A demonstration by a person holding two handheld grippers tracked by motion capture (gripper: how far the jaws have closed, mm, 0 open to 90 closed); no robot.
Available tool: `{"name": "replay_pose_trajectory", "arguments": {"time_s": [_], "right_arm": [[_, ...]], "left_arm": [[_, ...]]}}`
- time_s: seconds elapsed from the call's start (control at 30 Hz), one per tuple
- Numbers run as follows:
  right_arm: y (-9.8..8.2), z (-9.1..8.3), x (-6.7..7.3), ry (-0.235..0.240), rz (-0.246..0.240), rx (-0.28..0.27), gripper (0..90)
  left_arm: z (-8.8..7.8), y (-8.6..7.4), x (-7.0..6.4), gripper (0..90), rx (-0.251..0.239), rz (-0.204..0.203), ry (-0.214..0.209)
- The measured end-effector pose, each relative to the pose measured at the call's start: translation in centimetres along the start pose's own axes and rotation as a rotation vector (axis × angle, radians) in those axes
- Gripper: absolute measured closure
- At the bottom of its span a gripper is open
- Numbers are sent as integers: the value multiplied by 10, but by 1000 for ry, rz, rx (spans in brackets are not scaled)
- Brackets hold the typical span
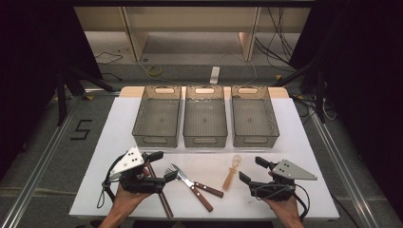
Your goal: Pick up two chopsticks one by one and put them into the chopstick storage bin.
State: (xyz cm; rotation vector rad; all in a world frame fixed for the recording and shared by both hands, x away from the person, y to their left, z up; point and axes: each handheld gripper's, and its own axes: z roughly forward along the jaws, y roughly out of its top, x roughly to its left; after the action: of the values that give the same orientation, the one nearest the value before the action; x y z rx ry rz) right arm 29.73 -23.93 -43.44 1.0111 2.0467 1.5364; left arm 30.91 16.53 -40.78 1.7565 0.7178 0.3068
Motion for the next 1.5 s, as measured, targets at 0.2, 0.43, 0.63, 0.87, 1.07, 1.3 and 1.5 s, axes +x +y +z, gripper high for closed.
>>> {"name": "replay_pose_trajectory", "arguments": {"time_s": [0.2,0.43,0.63,0.87,1.07,1.3,1.5], "right_arm": [[1,-1,0,-8,-6,4,204],[2,0,3,-8,-22,9,205],[2,0,3,-4,-20,11,207],[2,1,3,4,-24,19,210],[2,2,4,15,-29,30,210],[2,3,5,19,-28,38,211],[2,4,5,24,-36,46,211]], "left_arm": [[0,1,0,159,3,-14,3],[0,4,7,163,104,-70,131],[-6,3,17,214,251,-176,266],[-8,-8,23,277,427,-231,327],[-2,-16,23,292,537,-217,358],[6,-21,27,300,609,-227,375],[15,-24,29,307,681,-218,375]]}}
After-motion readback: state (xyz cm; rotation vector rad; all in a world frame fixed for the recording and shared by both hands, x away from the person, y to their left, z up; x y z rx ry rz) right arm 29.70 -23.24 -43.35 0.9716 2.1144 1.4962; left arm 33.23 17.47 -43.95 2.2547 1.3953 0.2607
